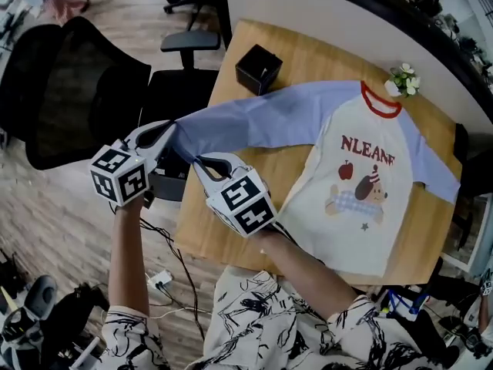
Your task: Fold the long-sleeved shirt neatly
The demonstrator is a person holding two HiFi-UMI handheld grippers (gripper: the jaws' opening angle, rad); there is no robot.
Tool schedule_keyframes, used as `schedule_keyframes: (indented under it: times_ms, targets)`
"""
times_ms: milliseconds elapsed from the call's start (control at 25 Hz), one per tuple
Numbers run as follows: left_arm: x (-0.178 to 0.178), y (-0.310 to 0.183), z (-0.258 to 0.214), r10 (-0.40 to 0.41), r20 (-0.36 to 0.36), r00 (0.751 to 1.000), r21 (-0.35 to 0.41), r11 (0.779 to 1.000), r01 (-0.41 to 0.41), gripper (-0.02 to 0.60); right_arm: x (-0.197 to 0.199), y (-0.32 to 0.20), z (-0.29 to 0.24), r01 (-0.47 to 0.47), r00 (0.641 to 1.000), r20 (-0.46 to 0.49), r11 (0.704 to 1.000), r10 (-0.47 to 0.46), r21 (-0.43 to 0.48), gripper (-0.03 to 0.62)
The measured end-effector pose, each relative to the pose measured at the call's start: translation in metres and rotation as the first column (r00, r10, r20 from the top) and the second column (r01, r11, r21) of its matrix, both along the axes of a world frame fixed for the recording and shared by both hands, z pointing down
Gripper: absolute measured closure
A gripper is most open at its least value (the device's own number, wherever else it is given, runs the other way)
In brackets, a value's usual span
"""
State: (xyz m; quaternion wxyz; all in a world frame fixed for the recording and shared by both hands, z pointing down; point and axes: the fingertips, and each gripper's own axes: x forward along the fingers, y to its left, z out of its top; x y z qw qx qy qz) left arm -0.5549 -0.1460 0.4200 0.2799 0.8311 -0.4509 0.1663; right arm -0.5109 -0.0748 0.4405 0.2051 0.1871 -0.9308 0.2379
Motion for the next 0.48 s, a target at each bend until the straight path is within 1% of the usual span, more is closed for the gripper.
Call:
schedule_keyframes:
  times_ms: [120, 200, 320, 480]
  targets:
    - [0.028, -0.01, -0.038, 0.065, -0.007, 0.998, 0.012, 0.998, -0.065, 0.566, 0.021, -0.005, -0.034, -0.041, 0.997, 0.06, 0.999, 0.043, -0.032, 0.571]
    - [0.055, -0.02, -0.065, 0.119, -0.004, 0.993, 0.029, 0.992, -0.119, 0.566, 0.042, -0.012, -0.057, -0.083, 0.99, 0.107, 0.995, 0.088, -0.048, 0.571]
    - [0.107, -0.039, -0.096, 0.213, 0.046, 0.976, 0.055, 0.975, -0.216, 0.566, 0.088, -0.028, -0.092, -0.163, 0.971, 0.174, 0.986, 0.166, -0.034, 0.571]
    - [0.188, -0.061, -0.134, 0.302, 0.075, 0.95, 0.096, 0.946, -0.309, 0.566, 0.164, -0.046, -0.128, -0.265, 0.933, 0.249, 0.964, 0.259, -0.011, 0.571]
